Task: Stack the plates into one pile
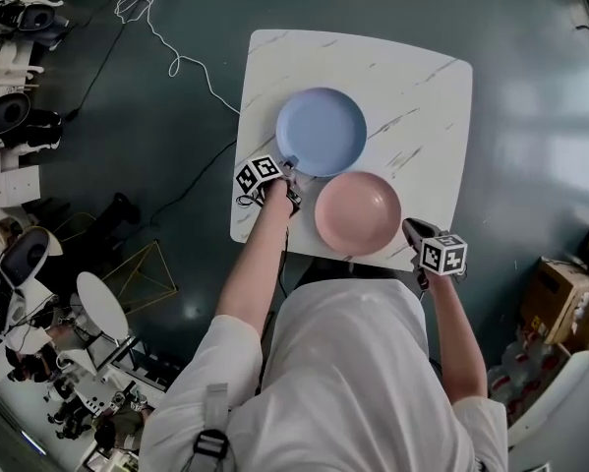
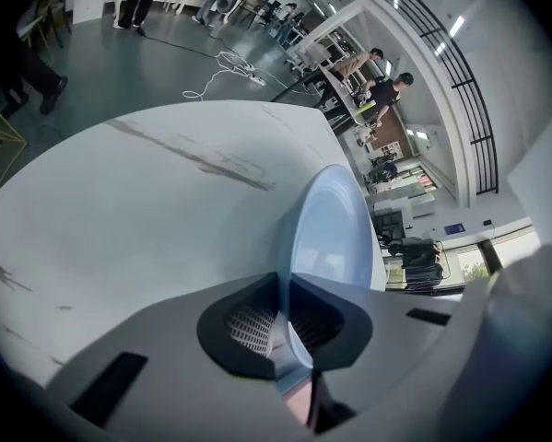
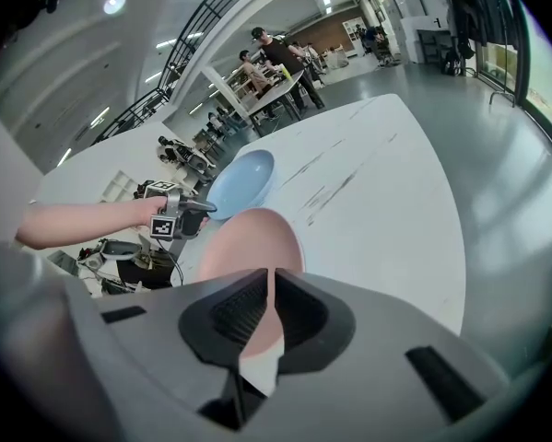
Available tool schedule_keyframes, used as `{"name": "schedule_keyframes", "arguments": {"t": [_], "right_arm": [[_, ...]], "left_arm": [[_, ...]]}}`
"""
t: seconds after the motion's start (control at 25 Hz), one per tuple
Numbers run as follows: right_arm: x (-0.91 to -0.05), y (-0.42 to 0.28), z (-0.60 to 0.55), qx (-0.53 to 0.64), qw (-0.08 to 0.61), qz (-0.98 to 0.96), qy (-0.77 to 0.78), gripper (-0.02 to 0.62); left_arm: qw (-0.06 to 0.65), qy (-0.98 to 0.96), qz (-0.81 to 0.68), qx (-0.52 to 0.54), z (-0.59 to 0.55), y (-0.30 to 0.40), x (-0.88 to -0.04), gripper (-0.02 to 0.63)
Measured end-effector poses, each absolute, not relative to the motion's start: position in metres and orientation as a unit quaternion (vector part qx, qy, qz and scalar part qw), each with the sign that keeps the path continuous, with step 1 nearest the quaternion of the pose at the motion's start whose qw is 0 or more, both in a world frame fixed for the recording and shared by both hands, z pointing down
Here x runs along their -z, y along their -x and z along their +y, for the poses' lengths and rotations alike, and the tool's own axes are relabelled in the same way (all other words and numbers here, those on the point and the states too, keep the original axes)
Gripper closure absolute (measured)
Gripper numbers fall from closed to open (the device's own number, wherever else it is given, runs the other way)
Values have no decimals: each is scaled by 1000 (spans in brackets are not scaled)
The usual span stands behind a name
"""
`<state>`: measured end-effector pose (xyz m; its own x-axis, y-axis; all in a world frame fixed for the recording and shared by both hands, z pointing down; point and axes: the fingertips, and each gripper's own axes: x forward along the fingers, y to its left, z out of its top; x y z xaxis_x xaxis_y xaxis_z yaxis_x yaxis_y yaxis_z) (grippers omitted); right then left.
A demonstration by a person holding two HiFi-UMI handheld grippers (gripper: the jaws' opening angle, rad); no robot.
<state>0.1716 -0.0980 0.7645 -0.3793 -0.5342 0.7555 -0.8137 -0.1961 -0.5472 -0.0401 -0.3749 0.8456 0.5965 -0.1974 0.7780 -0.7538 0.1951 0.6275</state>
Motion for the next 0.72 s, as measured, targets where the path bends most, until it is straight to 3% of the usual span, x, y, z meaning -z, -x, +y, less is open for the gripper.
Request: {"name": "schedule_keyframes", "arguments": {"t": [0.72], "right_arm": [[-738, -111, -57, -510, 145, -642, -553, 554]], "left_arm": [[659, -639, -344, -198, -296, 91, -789, 569]]}}
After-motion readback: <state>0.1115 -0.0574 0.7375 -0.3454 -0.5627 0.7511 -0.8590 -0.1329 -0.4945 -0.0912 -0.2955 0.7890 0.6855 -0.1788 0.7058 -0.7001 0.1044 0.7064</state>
